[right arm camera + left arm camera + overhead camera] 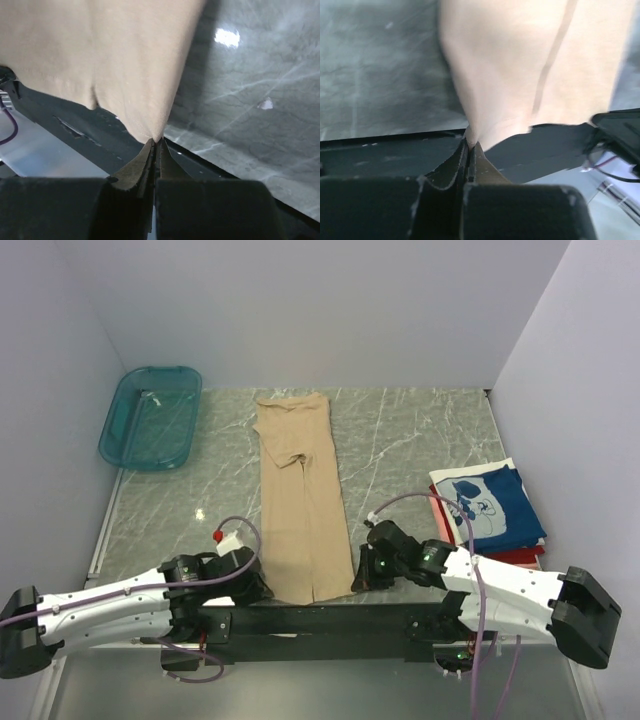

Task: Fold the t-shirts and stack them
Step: Fold the tshirt

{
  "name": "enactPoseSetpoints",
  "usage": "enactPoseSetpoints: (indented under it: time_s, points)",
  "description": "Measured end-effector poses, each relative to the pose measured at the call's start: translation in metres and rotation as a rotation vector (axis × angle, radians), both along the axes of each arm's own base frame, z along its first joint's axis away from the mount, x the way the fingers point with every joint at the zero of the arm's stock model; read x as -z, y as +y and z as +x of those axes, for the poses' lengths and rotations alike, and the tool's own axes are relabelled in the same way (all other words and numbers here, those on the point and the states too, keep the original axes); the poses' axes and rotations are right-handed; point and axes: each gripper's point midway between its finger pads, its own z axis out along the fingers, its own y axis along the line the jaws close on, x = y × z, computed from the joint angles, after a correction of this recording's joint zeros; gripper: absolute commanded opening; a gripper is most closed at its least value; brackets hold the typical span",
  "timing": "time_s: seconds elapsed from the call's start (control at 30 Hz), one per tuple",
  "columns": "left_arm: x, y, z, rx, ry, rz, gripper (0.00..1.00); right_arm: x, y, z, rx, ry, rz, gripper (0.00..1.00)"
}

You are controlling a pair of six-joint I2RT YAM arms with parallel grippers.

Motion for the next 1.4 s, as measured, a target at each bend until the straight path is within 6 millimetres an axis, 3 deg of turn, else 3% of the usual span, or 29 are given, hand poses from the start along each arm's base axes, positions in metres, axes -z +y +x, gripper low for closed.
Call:
enactPoseSetpoints:
  time_s: [0.13,0.33,0.5,0.73,0.97,1.13,1.4]
  points:
    - [-0.023,-0.005,0.022,-0.018,-0.084,-0.01,0.0,-0.024,0.013,0.018,-0.008,-0.052,0.005,0.0]
    - [-0.059,0.003,0.102,-0.146,-0.209,0.017,0.0,-0.056,0.035,0.075,0.045,-0.126,0.022,0.0]
    - [-0.064,0.012,0.155,-0.194,-0.246,0.073,0.0,-0.072,0.045,0.132,0.11,-0.165,0.017,0.0]
    - [-0.058,0.012,0.22,-0.269,-0.232,0.095,0.01,-0.071,0.052,0.212,0.197,-0.183,-0.021,0.0]
    - [-0.053,0.015,0.271,-0.329,-0.218,0.083,0.01,-0.054,0.042,0.267,0.271,-0.166,-0.049,0.0]
    - [-0.046,0.013,0.302,-0.328,-0.202,0.095,0.01,-0.046,0.036,0.291,0.299,-0.156,-0.056,0.0]
    - [-0.04,0.016,0.319,-0.321,-0.184,0.105,0.01,-0.042,0.035,0.306,0.297,-0.149,-0.043,0.0]
